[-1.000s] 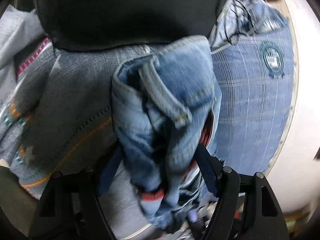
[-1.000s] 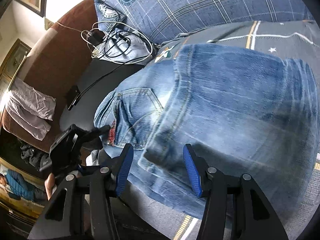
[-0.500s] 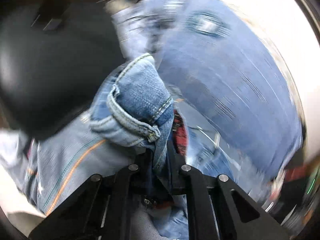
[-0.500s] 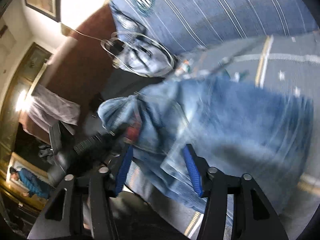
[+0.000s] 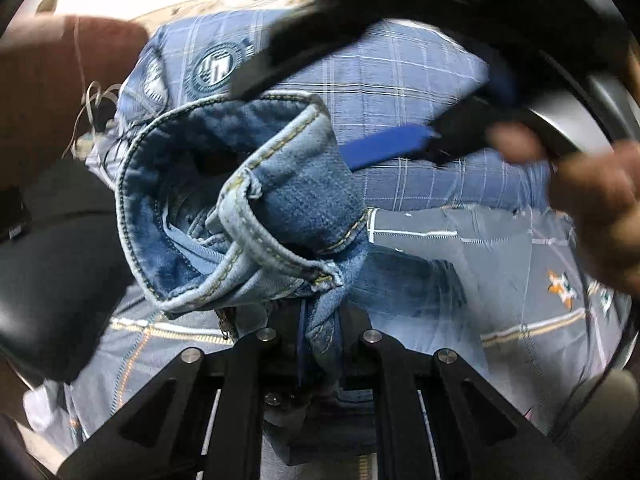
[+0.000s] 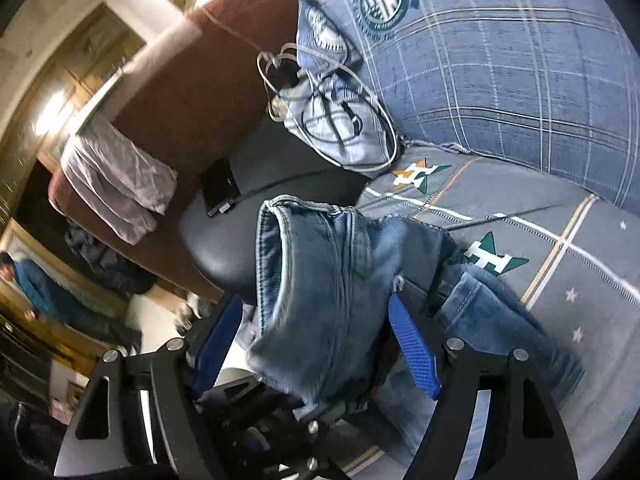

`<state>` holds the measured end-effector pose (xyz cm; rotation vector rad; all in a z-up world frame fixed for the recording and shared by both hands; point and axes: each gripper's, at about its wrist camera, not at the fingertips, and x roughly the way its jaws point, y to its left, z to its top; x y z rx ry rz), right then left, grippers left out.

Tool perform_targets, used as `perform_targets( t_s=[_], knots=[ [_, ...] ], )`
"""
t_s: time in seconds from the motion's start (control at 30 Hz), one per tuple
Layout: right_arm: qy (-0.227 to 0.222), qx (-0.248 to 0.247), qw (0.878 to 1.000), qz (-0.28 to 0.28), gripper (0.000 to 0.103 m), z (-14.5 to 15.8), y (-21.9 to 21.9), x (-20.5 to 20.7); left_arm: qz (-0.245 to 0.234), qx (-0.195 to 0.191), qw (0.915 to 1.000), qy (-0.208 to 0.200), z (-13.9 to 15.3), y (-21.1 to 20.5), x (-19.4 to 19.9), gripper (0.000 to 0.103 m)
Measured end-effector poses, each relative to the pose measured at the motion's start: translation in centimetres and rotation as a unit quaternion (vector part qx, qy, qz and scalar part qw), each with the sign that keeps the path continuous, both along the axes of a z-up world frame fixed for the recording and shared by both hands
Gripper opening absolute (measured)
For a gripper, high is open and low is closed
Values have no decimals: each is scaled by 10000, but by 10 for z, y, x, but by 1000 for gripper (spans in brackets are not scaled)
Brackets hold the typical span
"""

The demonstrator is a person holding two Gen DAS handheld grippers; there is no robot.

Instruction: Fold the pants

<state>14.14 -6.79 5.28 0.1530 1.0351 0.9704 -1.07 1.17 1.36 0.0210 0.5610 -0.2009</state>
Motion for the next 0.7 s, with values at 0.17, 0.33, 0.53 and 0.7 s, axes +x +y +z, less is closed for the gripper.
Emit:
perform_targets(
  t_s=[0.17, 0.33, 0.53, 0.7],
  knots=[
    [-13, -598, 9982, -19, 44, -18, 13, 0, -191, 349, 9991, -140, 1, -11, -5, 12],
    [248, -5, 9973, -693, 6, -29, -31, -4, -525, 830, 9948, -269, 13, -18, -9, 12],
    [377, 1080, 9810, -1570, 5, -47, -120, -36, -1694, 2114, 9613, -499, 14, -77, -34, 20],
    [1620, 759, 9437, -2783, 23, -162, -195, -21, -2584, 1931, 9454, 467, -31, -107, -25, 34]
  ],
)
